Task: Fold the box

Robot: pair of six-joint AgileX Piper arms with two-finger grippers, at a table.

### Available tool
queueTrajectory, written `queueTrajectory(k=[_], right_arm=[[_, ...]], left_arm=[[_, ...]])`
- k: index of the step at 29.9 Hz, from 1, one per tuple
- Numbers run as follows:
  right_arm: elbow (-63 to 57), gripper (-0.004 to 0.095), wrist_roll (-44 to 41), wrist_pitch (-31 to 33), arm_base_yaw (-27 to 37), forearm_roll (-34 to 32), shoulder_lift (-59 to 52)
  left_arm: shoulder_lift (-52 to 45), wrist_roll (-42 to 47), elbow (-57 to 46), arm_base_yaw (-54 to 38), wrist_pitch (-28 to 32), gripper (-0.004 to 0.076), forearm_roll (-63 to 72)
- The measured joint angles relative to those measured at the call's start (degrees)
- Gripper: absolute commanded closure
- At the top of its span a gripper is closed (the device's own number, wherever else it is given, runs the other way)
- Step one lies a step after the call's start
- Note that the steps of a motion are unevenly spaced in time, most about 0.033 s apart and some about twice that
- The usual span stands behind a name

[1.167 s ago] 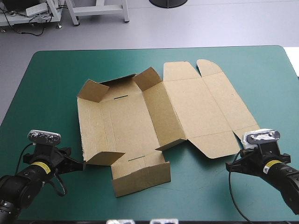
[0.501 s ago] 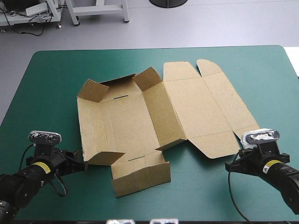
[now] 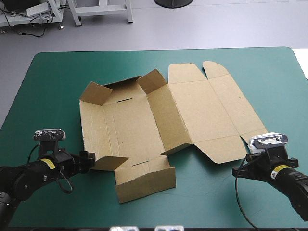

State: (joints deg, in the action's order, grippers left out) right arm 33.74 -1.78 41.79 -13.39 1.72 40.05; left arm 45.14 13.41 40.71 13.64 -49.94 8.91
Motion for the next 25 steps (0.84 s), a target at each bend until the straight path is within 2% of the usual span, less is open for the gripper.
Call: queueTrajectory(k=[10, 16, 21, 25], right_arm=[[0.0, 0.0933, 0.0, 0.0, 0.0, 0.0, 0.0], [0.0, 0.0933, 0.0, 0.1, 0.0, 0.1, 0.0], [0.0, 0.0933, 0.0, 0.1, 0.0, 0.0, 0.0], [0.0, 0.0933, 0.0, 0.0, 0.0, 0.4, 0.0]], left_arm=[[9.0, -2.7, 5.1, -1.7, -0.1, 0.0185, 6.5], [12.2, -16.1, 6.0, -13.9, -3.0, 0.0185, 19.7], [15.4, -29.6, 6.0, -28.0, -10.2, 0.0185, 27.7], [19.7, -35.3, 6.1, -31.3, -12.7, 0.0185, 31.5]])
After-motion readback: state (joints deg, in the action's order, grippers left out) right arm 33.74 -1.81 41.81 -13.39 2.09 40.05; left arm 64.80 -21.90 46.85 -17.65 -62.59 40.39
